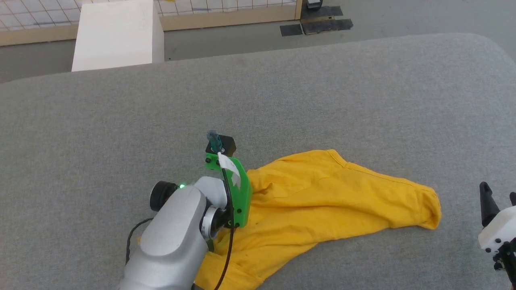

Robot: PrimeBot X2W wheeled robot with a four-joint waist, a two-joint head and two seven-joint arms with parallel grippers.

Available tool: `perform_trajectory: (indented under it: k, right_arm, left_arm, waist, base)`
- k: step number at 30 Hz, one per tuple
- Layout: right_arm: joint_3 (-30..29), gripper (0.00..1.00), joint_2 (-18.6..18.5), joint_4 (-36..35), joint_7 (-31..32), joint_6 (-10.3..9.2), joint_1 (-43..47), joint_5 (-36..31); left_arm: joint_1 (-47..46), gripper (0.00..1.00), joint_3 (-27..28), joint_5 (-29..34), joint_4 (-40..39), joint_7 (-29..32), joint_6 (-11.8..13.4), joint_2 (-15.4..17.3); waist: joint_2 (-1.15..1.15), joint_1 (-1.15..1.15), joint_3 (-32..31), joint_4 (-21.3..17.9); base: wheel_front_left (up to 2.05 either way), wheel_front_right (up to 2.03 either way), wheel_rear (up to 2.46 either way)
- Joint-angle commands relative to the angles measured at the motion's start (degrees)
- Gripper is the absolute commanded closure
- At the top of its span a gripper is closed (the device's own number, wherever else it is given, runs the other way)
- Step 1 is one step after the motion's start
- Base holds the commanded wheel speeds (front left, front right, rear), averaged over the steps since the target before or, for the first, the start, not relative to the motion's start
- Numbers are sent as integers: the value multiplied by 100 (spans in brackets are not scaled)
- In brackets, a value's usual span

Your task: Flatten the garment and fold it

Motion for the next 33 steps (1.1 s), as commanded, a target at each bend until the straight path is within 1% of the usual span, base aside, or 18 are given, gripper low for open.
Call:
perform_trajectory:
  k: [1, 4, 8, 11, 13, 16, 19, 21, 24, 26, 27, 28, 31, 33]
  right_arm:
    - [13, 0, 12, 32, -45, -9, -103, -22]
    - [34, 0, 12, 75, -54, -9, -103, -58]
    - [89, 0, 12, 122, -36, -9, -94, -97]
    - [206, 0, 12, 156, -16, -9, -101, -131]
    - [316, 0, 12, 176, -2, -9, -114, -130]
    - [482, 0, 12, 210, 5, -9, -138, -125]
    - [706, 0, 12, 257, 32, -9, -158, -80]
    - [835, 0, 12, 296, 39, -9, -161, -46]
    - [1000, 0, 12, 364, 58, -9, -134, -1]
    - [1060, 0, 12, 399, 62, -9, -97, 15]
    - [1071, 0, 12, 408, 57, -9, -81, 21]
    - [1079, 0, 12, 417, 50, -9, -58, 18]
    - [1089, 0, 12, 402, 41, -9, 5, 20]
    - [1104, 0, 12, 354, 36, -9, 68, 16]
  left_arm:
    - [71, 100, 14, -98, -2, -114, -19, 7]
    - [26, 100, 217, -308, -216, -453, 8, -29]
    - [-104, 100, 712, -591, -795, -1272, 185, -63]
    - [-31, 100, 1103, -653, -1256, -1796, 406, 14]
    - [179, 100, 1365, -704, -1491, -1983, 592, 119]
    - [699, 100, 1720, -830, -1703, -2066, 858, 273]
    - [1445, 100, 2069, -931, -1747, -2067, 1176, 447]
    - [1920, 100, 2267, -1049, -1672, -2063, 1337, 464]
    - [2475, 100, 2434, -1293, -1474, -1976, 1439, 363]
    - [2660, 100, 2539, -1488, -1428, -2005, 1430, 256]
    - [2699, 66, 2602, -1597, -1450, -2053, 1403, 204]
    - [2715, 0, 2675, -1689, -1515, -2173, 1349, 164]
    - [2710, 0, 2860, -1842, -1813, -2566, 1180, 112]
    - [2739, 0, 2915, -1740, -2117, -2976, 977, 198]
  waist:
    - [0, 0, -29, 85]
    - [0, 0, -117, 237]
    - [0, 0, -278, 492]
    - [0, 0, -414, 699]
    - [0, 0, -490, 828]
    - [0, 0, -576, 993]
    - [0, 0, -619, 1102]
    - [0, 0, -634, 1163]
    - [0, 0, -637, 1242]
    - [0, 0, -647, 1280]
    - [0, 0, -648, 1295]
    - [0, 0, -654, 1316]
    - [0, 0, -669, 1342]
    - [0, 0, -676, 1348]
  base:
    - [0, 0, 0]
    - [0, 0, 0]
    - [0, 0, 0]
    - [0, 0, 0]
    - [0, 0, 0]
    - [0, 0, 0]
    - [0, 0, 0]
    - [0, 0, 0]
    - [0, 0, 0]
    - [0, 0, 0]
    - [0, 0, 0]
    - [0, 0, 0]
    - [0, 0, 0]
    - [0, 0, 0]
